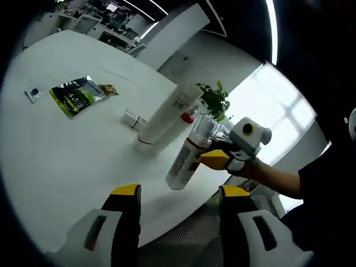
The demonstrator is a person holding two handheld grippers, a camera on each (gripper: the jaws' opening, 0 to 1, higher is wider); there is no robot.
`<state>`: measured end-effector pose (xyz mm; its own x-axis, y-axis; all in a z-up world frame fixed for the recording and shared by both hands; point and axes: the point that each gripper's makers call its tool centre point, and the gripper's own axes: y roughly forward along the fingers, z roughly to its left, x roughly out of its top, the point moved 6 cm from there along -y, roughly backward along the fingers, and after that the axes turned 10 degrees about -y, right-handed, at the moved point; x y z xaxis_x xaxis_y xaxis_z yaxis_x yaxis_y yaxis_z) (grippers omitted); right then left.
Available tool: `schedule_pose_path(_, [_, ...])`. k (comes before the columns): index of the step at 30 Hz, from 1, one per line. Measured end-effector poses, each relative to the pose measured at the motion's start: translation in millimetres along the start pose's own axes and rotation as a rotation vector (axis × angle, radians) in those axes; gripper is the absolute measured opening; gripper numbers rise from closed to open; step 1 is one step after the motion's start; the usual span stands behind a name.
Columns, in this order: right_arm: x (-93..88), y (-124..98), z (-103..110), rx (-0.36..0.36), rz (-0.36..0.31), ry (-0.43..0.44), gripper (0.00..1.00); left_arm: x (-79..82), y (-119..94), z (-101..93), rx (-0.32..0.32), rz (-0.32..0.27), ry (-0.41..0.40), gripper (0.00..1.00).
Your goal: Arrange the skincare products in the storage area until every visible bottle or jar stands upright without overlapping.
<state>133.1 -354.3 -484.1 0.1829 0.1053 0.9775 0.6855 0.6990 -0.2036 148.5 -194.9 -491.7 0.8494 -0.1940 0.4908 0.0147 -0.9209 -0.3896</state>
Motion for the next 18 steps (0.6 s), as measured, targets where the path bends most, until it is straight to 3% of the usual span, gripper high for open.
schedule_pose_path(6, [-5.3,3.5,-3.8,-0.013,0.011,-0.038,0.09,1.7,-5.8,4.6,0.025,-0.02,0.02,0.62])
schedule_pose_path(18, [-14.7,8.5,-14.9,-0.038,0.016,-0.085,0.09,10.9,-24.2,18.5,0.071,-0.048,0.047,0.69])
